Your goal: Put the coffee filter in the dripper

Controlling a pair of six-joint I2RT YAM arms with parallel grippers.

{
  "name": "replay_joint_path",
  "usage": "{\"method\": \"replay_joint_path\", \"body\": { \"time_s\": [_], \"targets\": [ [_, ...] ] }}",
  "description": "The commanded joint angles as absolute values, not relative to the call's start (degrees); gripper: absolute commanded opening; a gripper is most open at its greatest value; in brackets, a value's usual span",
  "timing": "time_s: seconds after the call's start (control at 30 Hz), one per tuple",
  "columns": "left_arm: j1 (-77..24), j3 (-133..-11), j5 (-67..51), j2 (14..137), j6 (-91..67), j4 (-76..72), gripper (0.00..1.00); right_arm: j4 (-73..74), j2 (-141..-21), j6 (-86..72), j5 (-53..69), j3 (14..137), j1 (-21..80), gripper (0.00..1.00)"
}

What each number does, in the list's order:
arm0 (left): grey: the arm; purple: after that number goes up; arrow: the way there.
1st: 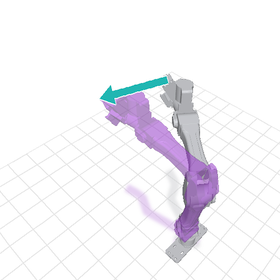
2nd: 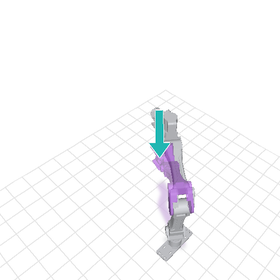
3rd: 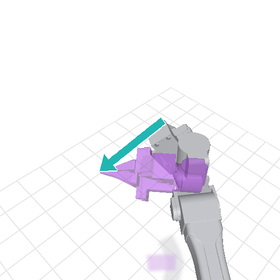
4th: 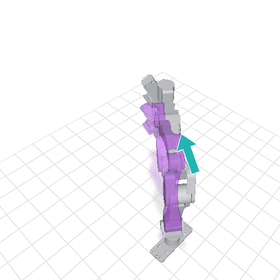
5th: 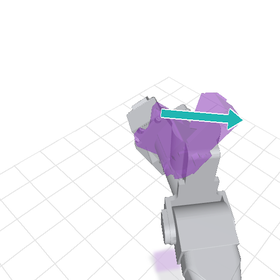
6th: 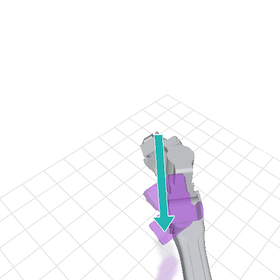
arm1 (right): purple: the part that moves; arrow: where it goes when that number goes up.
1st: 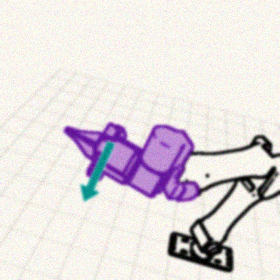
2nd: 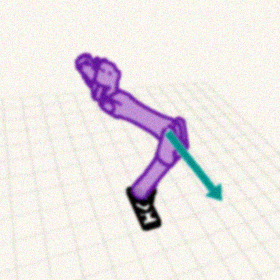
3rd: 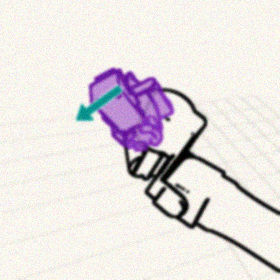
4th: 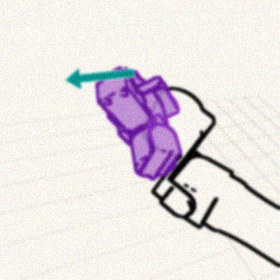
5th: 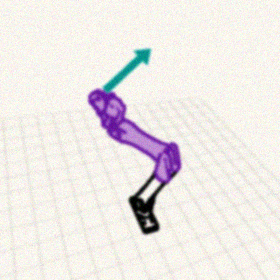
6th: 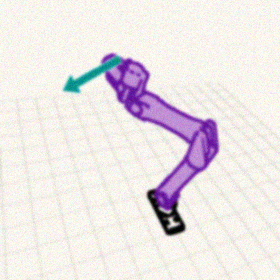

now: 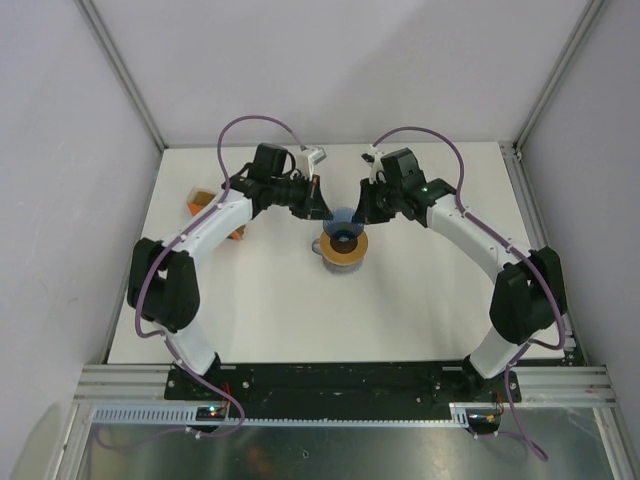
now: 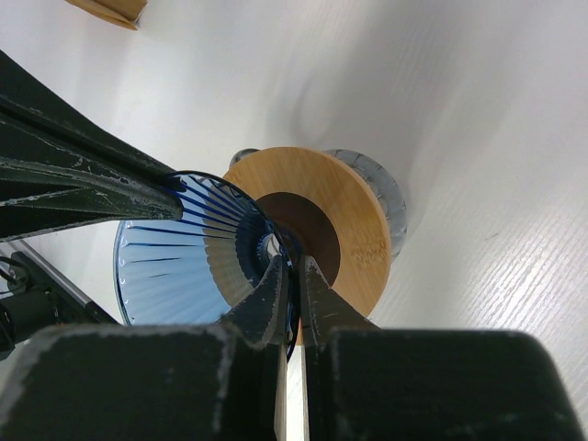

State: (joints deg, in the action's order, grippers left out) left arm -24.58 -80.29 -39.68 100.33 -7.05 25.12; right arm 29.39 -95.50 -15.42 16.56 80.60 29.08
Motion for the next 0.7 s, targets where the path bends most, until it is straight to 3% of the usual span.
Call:
{"method": "replay_joint_path", "body": {
  "time_s": [0.0, 0.3, 0.53, 0.67],
  "targets": [
    [-26.5, -73.3, -32.5, 107.4, -0.4, 39.7, 0.00, 34.7, -100.0, -12.3, 12.7, 76.8, 29.0, 0.00],
    [-26.2, -79.7, -33.1, 106.2, -0.3, 39.2, 0.02, 31.9, -99.1, -13.2, 13.4, 76.7, 28.5, 0.00],
    [-24.1, -89.6, -36.3, 105.2, -1.9, 39.2, 0.41, 30.8, -97.0, -13.4, 13.4, 76.7, 28.2, 0.00],
    [-23.6, -92.4, -36.9, 103.8, -1.9, 39.2, 0.52, 30.6, -95.6, -13.7, 13.6, 76.8, 28.5, 0.00]
  ]
}}
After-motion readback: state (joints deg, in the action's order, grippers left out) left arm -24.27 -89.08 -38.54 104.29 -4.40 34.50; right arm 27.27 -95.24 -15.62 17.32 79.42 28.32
